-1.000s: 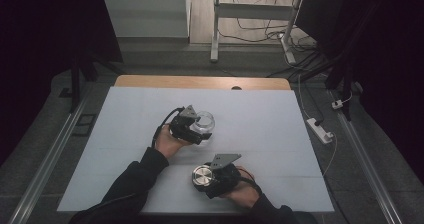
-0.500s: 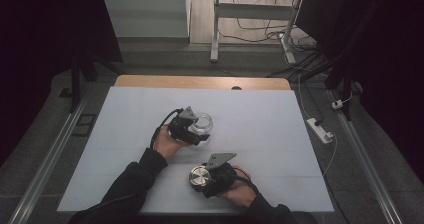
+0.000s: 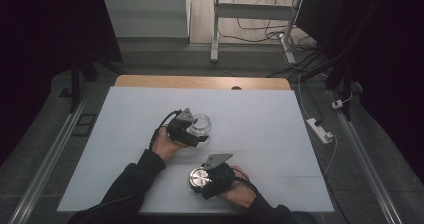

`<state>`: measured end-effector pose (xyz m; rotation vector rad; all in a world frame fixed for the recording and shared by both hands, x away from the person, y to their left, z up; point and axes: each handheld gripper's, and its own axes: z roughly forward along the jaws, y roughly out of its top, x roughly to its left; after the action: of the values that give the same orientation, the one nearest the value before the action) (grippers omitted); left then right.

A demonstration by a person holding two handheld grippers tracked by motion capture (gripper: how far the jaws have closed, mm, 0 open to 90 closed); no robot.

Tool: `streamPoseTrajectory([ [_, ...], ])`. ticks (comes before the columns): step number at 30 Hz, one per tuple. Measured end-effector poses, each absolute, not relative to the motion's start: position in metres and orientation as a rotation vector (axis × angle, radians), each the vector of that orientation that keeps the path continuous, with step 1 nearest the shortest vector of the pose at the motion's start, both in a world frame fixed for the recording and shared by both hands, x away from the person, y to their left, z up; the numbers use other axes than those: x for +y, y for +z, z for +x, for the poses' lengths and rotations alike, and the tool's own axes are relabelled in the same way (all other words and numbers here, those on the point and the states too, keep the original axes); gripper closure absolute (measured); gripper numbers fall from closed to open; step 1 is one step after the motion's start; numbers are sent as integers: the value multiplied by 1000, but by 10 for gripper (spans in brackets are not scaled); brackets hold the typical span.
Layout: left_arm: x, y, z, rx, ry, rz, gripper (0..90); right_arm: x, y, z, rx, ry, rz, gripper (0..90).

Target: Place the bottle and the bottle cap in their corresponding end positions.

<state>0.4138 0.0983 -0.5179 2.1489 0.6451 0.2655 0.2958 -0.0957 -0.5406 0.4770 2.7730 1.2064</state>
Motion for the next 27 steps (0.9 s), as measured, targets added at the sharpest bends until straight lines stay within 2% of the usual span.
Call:
streamPoseTrajectory([
  [10,97,-513,414,680,254,2136,99,-96,-540,296,2781,1229,524,65],
  [27,113,-504,409,708,197,2115,24,-102,-525,295,2722,1308,532,50],
])
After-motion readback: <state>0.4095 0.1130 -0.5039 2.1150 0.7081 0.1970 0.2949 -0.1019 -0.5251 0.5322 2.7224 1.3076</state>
